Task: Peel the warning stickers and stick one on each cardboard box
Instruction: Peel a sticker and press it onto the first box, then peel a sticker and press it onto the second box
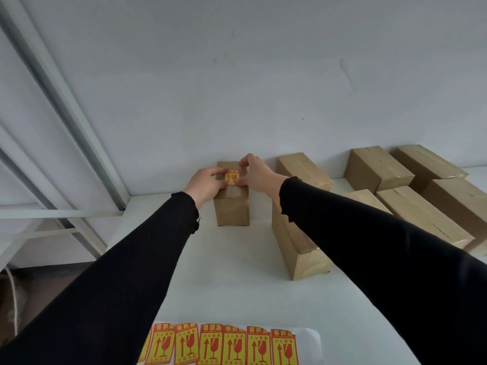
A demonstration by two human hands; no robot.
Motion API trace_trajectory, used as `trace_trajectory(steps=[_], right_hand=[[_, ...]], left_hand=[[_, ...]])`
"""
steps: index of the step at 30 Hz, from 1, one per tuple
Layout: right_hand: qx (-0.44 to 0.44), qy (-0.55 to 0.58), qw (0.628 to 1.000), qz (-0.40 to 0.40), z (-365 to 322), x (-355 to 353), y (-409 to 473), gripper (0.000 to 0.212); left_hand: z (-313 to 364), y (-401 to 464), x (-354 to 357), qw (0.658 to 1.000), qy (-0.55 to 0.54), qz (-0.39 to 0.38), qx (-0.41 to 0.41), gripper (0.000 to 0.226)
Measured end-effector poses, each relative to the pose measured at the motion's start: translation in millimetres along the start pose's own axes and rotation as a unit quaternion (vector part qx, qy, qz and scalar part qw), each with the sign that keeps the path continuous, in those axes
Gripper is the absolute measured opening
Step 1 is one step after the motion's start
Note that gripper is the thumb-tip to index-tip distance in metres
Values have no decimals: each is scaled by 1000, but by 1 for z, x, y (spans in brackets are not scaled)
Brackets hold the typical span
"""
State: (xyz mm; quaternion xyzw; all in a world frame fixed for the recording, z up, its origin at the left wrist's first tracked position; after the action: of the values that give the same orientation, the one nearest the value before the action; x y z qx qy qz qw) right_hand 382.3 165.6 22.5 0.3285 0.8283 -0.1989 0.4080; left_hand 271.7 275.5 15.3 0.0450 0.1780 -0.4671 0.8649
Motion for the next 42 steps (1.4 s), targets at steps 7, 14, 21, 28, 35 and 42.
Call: trace_trajectory(steps=[7,14,21,28,35,42], right_hand=[[2,-38,998,48,-9,-13,-34,43],[-86,-129,979,129,-8,-68,-126,31],[-154,-162,959,176,19,-60,-242,9],[-99,-135,982,87,65,0,-304,5],[-54,-147,987,35,86,48,-328,23],[-53,-150,987,36,89,60,-329,36]], left_hand=[[13,-23,-4,991,68,97,58,39],[43,-88,-17,979,107,107,135,22],[32,-197,7,971,171,-1,170,15],[-30,-262,69,974,184,-79,105,24],[-62,-270,101,951,282,-85,93,39],[-66,-267,105,953,288,-73,61,15]])
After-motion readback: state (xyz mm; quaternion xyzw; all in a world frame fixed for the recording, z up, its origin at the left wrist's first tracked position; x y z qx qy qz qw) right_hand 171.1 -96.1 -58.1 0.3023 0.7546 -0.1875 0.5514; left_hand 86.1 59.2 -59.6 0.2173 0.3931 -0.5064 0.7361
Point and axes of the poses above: each hand's wrist, its own y-axis towards the middle knuckle, its own x-axis out of the palm, z = x × y, the point moved 6 cm from there along y, towards the middle knuckle, and after that the axes turned 14 degrees about -y, right-handed, at the moved point
